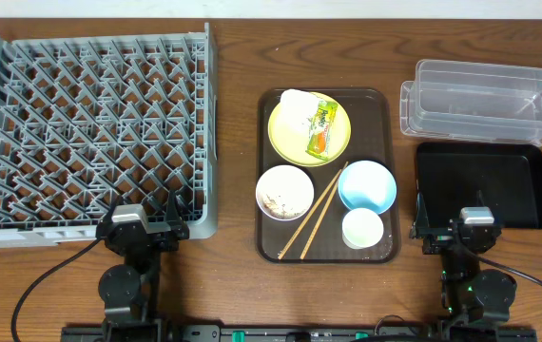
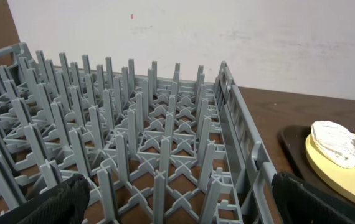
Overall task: Sort waste into correct bins and load items into the dishwasher rack
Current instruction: 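Move the right gripper from rest toward the yellow plate, then grasp the yellow snack wrapper and tissue on the plate with the right gripper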
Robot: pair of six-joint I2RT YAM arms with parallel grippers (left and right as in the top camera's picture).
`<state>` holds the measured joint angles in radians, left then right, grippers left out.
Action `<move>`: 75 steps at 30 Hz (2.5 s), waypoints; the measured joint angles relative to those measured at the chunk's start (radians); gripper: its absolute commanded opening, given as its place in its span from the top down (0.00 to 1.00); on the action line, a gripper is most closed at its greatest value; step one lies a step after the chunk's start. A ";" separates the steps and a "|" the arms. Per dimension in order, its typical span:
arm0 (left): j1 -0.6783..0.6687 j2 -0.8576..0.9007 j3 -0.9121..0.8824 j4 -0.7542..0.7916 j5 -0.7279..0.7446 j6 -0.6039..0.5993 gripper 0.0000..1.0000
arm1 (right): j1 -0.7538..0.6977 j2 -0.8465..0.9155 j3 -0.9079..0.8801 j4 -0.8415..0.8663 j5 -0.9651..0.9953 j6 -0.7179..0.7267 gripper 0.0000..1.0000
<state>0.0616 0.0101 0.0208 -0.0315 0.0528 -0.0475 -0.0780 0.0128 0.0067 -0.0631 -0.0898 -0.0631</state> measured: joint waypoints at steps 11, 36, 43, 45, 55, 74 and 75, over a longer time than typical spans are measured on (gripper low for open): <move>0.000 0.000 0.000 0.000 0.000 0.000 0.04 | 0.000 0.000 0.000 0.000 0.001 0.000 0.01; 0.000 0.108 0.040 -0.079 0.000 -0.063 0.04 | 0.000 0.156 0.109 -0.064 0.006 0.098 0.01; 0.000 0.291 0.175 -0.121 0.000 -0.064 0.04 | 0.000 0.483 0.439 -0.185 0.001 0.103 0.01; 0.000 0.344 0.228 -0.151 0.000 -0.061 0.04 | 0.000 0.590 0.547 -0.274 -0.017 0.090 0.01; 0.000 0.500 0.338 -0.296 0.000 -0.056 0.04 | 0.036 1.196 1.251 -0.834 -0.099 -0.030 0.01; 0.000 0.502 0.412 -0.589 0.001 -0.056 0.04 | 0.380 1.512 1.455 -0.670 -0.170 -0.013 0.21; 0.000 0.503 0.434 -0.625 0.002 -0.056 0.04 | 0.404 1.536 1.455 -0.663 -0.159 -0.006 0.27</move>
<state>0.0616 0.5129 0.4549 -0.6567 0.0544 -0.1036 0.3264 1.5486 1.4620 -0.7261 -0.2493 -0.0689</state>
